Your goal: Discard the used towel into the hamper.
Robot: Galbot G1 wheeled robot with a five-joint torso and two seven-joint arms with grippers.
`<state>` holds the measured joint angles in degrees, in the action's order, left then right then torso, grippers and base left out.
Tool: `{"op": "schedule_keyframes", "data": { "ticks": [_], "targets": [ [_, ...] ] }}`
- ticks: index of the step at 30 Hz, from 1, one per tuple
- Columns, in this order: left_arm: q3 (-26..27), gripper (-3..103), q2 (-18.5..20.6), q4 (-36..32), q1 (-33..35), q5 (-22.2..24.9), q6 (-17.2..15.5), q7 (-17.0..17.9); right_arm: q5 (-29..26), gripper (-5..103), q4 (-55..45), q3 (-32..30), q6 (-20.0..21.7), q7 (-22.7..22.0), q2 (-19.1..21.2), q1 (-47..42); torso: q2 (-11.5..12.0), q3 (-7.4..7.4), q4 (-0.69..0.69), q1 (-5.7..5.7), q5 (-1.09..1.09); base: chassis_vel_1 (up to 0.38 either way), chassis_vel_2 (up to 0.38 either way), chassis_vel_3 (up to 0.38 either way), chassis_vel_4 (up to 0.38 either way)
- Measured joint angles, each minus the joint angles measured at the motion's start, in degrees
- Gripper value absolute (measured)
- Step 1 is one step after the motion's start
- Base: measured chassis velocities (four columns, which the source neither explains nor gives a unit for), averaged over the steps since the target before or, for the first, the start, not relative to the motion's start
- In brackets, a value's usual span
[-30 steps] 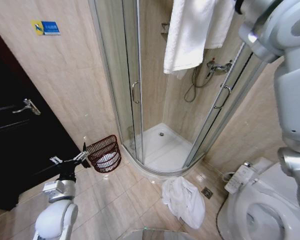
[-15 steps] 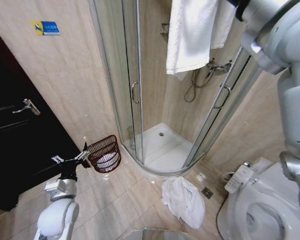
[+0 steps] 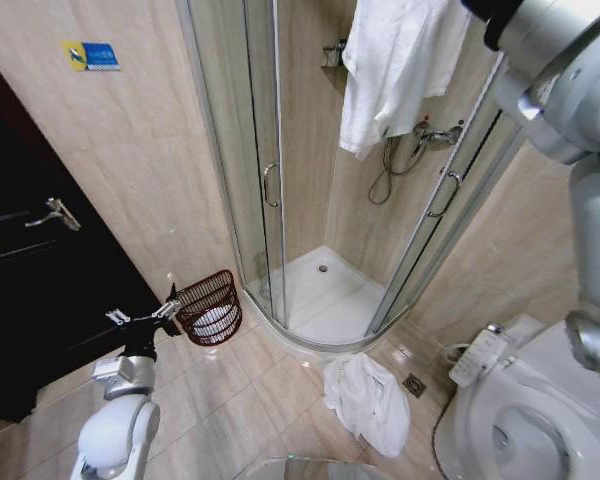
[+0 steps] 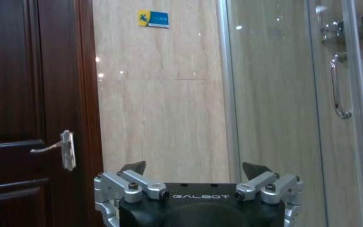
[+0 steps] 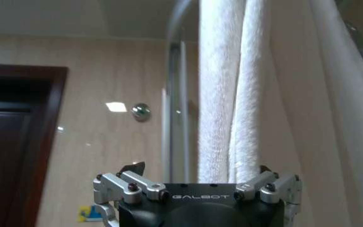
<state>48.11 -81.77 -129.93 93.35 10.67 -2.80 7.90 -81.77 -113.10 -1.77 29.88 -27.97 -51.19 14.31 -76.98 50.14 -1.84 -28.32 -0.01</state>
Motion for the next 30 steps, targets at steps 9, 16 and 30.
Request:
{"op": "schedule_keyframes", "data": {
  "ticks": [9, 16, 30],
  "targets": [
    [0.1, 100, 0.1, -0.1, -0.2, 0.1, 0.1, 0.3, 13.7, 100, 9.2, 2.6, 1.6, -0.8, -2.9, 1.0, 0.0, 0.00, 0.01, -0.01, 0.01, 0.000, 0.000, 0.000, 0.000],
    [0.0, 100, -0.2, 0.4, -0.1, 0.1, 0.5, 0.3, 15.4, 100, 13.2, 4.1, 1.6, -0.6, -5.9, 3.2, 0.0, 0.00, 0.01, 0.00, 0.00, 0.000, 0.000, 0.000, 0.000],
    [0.2, 100, -0.2, 0.5, -0.4, 1.1, 0.5, 1.0, 17.5, 73, 18.7, 5.0, -0.5, 0.5, -8.3, 5.5, 0.0, 0.00, 0.01, 0.00, 0.01, 0.000, 0.000, 0.000, 0.000]
  ]
}}
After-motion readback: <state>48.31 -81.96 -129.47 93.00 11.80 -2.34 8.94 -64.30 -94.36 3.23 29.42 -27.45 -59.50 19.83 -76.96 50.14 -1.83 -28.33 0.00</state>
